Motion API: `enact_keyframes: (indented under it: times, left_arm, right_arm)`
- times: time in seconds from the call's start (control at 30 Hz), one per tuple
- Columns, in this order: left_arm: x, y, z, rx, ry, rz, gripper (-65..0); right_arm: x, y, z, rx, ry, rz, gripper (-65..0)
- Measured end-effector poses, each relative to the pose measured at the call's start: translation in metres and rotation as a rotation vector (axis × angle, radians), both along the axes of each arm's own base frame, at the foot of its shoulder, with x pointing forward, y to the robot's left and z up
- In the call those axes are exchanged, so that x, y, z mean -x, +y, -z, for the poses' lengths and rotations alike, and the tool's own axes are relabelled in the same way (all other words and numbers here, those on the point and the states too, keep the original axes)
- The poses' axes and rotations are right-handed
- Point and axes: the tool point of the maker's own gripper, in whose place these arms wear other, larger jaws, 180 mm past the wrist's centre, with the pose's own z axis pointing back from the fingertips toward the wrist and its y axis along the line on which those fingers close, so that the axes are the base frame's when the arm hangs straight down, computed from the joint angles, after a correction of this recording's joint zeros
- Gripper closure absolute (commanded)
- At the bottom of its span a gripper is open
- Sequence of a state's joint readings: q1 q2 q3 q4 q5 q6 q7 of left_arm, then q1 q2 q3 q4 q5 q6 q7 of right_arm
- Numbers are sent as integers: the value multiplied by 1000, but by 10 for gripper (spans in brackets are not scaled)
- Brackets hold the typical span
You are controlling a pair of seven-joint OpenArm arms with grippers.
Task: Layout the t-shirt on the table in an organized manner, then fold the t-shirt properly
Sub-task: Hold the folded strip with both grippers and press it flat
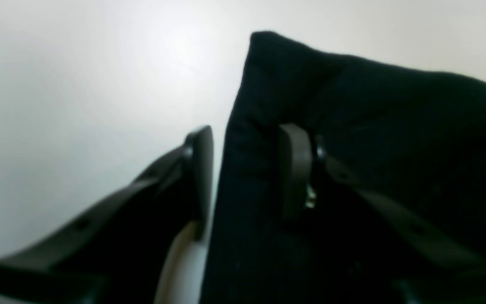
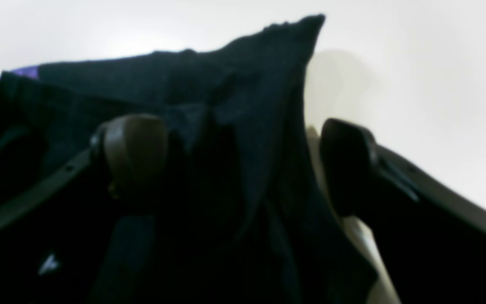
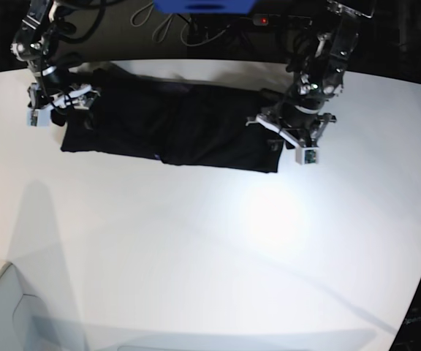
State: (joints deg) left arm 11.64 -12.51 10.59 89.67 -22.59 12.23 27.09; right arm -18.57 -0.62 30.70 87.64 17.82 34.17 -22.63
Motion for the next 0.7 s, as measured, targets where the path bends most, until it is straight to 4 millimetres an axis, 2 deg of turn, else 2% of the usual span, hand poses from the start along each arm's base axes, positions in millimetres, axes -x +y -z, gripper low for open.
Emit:
enact_keyframes:
  times: [0.1,0.17,0.3,0.53,0.7]
  left_arm:
    - [0,7,0,6,1,-27,-243]
    - [0,13,0,3,0,-42,-243]
    - [-1,13,0,2,-1,-43,-243]
    - [3,14,1,-2,1,-44,-243]
    - [3,13,1,-1,1,-44,-243]
  right_arm:
    - [-1,4,0,-3,-4,-10,-590]
    - [-4,14,0,-13,-7,-37,-590]
    - [-12,25,-2,-24,-15,-69,-590]
    - [-17,27,-2,-29,-20,-68,-594]
    - [-19,36,-3,-59,-40,-49,-608]
